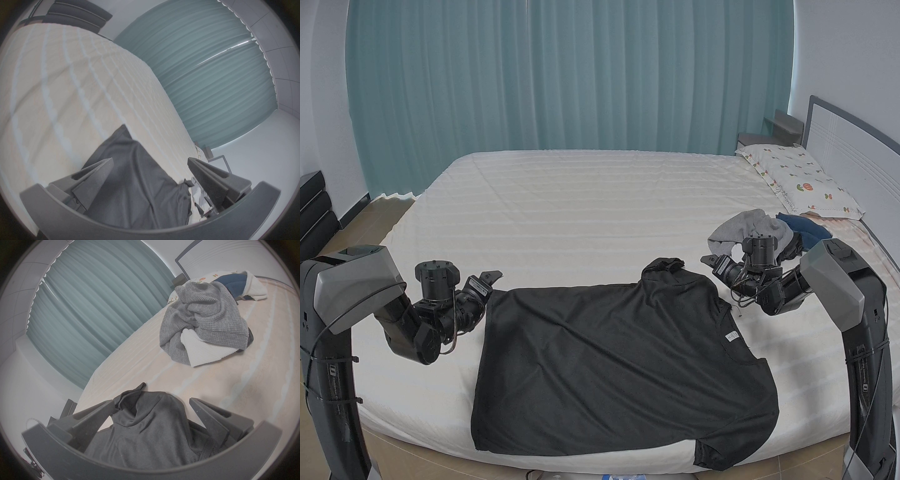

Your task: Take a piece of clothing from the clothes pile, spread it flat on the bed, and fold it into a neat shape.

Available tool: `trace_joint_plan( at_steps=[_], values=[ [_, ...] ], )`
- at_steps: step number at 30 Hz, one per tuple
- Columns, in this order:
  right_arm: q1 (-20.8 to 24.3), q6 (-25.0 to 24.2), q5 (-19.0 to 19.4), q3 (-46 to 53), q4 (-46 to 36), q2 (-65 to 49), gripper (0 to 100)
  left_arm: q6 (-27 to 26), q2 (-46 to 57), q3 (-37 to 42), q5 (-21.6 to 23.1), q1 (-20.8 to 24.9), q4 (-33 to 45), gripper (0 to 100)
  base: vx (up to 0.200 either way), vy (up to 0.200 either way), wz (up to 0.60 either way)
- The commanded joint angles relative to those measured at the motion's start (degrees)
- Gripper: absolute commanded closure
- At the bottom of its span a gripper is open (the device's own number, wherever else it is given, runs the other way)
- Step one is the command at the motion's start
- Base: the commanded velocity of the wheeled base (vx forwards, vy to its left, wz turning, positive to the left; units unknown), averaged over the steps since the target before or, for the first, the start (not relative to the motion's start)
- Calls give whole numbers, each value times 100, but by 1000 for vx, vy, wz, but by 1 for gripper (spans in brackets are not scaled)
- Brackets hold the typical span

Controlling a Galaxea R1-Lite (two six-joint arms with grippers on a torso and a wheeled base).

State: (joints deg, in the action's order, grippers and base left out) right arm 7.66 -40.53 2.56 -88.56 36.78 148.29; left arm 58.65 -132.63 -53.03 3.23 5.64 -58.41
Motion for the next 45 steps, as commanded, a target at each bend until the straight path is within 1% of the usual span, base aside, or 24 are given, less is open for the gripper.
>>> trace_joint_plan(
  at_steps=[1,2,4,6,13,15,22,23,28,31,33,34,35,36,38,40,45],
  values=[
    [-18,2,-1,243,93,-28,0,-477,-975,-1473,-314,-160,708,0,0,0,0],
    [-18,2,-1,243,119,-28,0,-548,-1036,-1553,-349,-151,743,0,0,0,0],
    [-18,2,-1,252,180,7,0,-864,-1432,-2027,-631,-143,840,0,0,0,0],
    [-18,2,-1,252,180,25,0,-881,-1581,-2221,-719,-143,857,0,0,0,0],
    [-62,2,8,199,198,122,0,-1101,-1836,-2484,-780,-116,857,0,0,0,0],
    [-62,2,8,199,207,130,0,-1110,-1924,-2616,-789,-116,857,0,0,0,0],
    [-62,-16,8,164,207,174,0,-1110,-1951,-2669,-771,-107,857,0,0,0,0],
    [-54,-16,-1,147,207,192,0,-1128,-1951,-2678,-736,-99,883,100,0,0,0],
    [-98,19,-1,-214,189,324,0,-1136,-2003,-2897,-745,-99,1244,100,0,0,0],
    [-98,54,-27,-381,180,491,0,-1136,-2021,-2915,-771,-99,1209,100,0,0,0],
    [-89,133,-27,-442,180,570,0,-1110,-2012,-2932,-789,-99,1200,100,0,0,0],
    [-71,265,-27,-460,172,631,0,-1075,-2003,-2950,-798,-107,1200,100,0,0,0],
    [-71,265,-27,-460,172,631,0,-1075,-2003,-2950,-798,-107,1200,100,0,0,0],
    [-54,450,-19,-504,180,728,0,-961,-1977,-2941,-798,-125,1174,100,0,0,0],
    [-27,670,-19,-688,180,869,0,-679,-1959,-2932,-798,-125,1182,100,0,0,0],
    [-10,678,-10,-838,163,930,0,-600,-1951,-2932,-798,-134,1182,100,0,0,0],
    [25,678,-1,-1093,-74,965,0,-600,-1951,-2915,-798,-134,1182,100,0,0,0]
  ],
)
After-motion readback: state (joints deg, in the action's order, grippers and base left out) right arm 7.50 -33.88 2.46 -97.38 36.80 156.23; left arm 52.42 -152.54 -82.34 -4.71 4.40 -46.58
